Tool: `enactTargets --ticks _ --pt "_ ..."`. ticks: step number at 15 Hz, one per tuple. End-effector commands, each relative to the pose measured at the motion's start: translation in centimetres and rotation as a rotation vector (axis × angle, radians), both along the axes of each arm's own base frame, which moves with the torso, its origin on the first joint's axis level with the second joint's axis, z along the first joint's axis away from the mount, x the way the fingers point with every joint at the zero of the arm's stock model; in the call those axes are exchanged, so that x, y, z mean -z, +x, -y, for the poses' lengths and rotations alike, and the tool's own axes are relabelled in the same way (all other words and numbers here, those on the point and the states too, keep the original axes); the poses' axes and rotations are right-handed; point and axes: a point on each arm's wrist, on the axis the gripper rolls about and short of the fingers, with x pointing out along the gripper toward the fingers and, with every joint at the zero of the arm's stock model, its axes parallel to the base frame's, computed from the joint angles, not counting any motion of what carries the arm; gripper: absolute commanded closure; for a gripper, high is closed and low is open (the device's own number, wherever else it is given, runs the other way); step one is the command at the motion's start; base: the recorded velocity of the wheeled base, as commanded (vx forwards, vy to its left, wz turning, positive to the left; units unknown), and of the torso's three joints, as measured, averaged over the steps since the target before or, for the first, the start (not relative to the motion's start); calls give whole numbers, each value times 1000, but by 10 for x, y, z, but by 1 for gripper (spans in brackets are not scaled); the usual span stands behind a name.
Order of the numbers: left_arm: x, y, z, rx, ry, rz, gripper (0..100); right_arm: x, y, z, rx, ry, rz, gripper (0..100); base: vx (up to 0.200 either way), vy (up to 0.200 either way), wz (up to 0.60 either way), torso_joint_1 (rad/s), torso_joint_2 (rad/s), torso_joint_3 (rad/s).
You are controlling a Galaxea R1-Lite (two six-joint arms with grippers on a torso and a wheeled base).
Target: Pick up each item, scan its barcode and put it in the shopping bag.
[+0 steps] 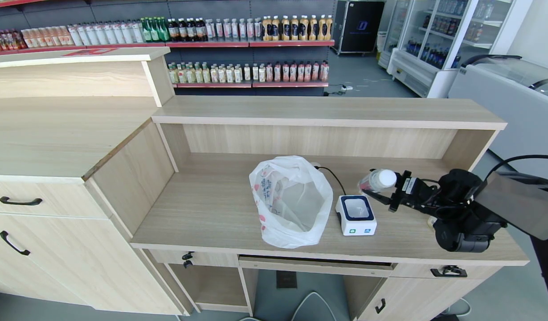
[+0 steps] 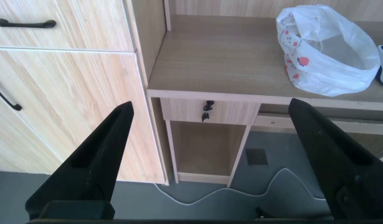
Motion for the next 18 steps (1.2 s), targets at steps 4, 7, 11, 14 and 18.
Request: enactTargets --ticks 4,7,11,14,18 --pt "0 0 0 0 0 1 0 5 3 -5 -12 0 -2 100 0 0 0 0 0 0" --pt "0 0 0 0 0 1 0 8 4 -5 -12 1 -6 100 0 0 0 0 0 0" --pt "0 0 0 0 0 1 0 7 7 -8 -20 12 -12 100 0 0 0 0 0 0" --pt "0 0 0 0 0 1 0 7 9 -13 -34 20 -17 100 0 0 0 0 0 0" --pt "0 0 0 0 0 1 0 11 12 -15 -40 23 -21 100 0 0 0 0 0 0"
